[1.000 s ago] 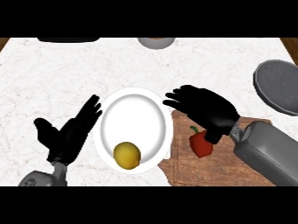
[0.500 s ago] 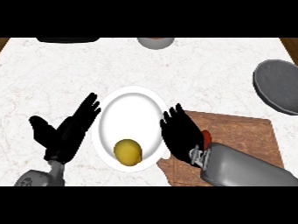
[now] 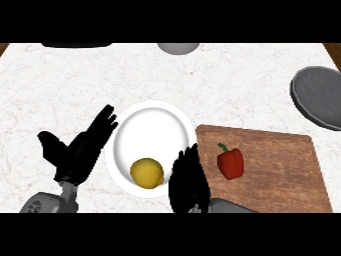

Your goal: Pick the bell pepper from the cutting board and place it in the pan

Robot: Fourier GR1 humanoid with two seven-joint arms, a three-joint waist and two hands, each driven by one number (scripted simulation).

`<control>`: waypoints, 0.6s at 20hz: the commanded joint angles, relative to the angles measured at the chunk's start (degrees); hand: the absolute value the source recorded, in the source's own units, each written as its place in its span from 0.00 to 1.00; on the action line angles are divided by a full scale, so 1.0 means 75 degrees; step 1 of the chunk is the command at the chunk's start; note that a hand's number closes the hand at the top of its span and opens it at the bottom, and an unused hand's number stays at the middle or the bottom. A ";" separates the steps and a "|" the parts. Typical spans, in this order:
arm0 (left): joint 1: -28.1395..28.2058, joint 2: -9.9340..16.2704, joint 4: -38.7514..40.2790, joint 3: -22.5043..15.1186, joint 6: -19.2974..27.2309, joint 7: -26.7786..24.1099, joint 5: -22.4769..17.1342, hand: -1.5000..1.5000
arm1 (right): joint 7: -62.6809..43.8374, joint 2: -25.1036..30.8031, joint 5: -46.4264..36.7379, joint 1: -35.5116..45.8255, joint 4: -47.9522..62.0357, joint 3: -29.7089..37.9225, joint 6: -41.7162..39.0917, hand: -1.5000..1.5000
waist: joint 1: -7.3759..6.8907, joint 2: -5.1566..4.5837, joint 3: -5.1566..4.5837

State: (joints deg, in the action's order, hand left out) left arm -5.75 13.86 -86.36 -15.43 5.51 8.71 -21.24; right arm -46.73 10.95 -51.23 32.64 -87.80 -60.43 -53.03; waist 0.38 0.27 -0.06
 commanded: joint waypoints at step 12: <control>0.0395 -0.0336 -0.0190 0.0005 -0.0229 -0.0169 0.0397 0.50 | -0.0146 0.0668 -0.1937 -0.0594 -0.0599 0.0041 -0.0623 0.00 | -0.0046 -0.0025 0.0007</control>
State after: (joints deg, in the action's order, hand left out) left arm -4.56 12.52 -88.17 -14.76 4.69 9.68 -19.64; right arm -45.97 13.61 -62.82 30.33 -89.80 -60.36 -56.29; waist 0.01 0.11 -0.01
